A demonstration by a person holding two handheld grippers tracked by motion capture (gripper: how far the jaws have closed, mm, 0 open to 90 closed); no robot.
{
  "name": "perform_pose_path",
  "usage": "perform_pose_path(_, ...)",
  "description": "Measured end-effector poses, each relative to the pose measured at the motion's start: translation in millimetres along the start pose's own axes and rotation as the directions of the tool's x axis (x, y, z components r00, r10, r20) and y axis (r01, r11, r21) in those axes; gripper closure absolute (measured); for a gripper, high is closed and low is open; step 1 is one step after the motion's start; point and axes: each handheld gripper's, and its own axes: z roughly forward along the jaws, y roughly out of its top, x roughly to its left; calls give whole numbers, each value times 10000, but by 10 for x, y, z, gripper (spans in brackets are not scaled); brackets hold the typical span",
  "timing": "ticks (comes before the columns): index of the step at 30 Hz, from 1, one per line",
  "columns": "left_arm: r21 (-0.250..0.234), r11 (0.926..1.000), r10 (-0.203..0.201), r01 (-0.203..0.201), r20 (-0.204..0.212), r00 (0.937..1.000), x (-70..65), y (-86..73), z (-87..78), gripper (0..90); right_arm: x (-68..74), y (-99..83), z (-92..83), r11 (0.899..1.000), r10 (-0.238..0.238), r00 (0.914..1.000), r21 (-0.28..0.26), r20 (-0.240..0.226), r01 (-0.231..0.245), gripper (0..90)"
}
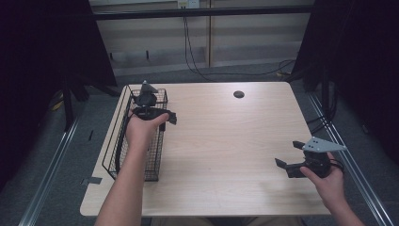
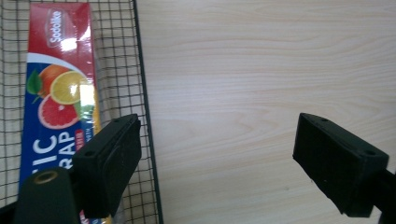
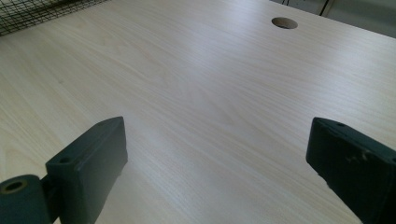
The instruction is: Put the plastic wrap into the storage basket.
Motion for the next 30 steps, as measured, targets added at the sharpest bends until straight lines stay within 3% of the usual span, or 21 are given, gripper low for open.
perform_pose_path(16, -107, 9977, 676, -671, 602, 9959, -250, -29, 47, 146, -4, 0, -4, 10000, -24, 10000, -16, -23, 24, 48)
perform_pose_path(27, -87, 9937, 1117, -1114, 893, 9897, -457, -66, 130, 137, -5, 1, -15, 10000, -10, 10000, -11, -29, 10, 47)
perform_pose_path(30, -24, 9908, 1351, -1356, 1059, 9852, -520, -82, 154, 134, -6, -1, -17, 10000, -15, 10000, -20, -32, 15, 48)
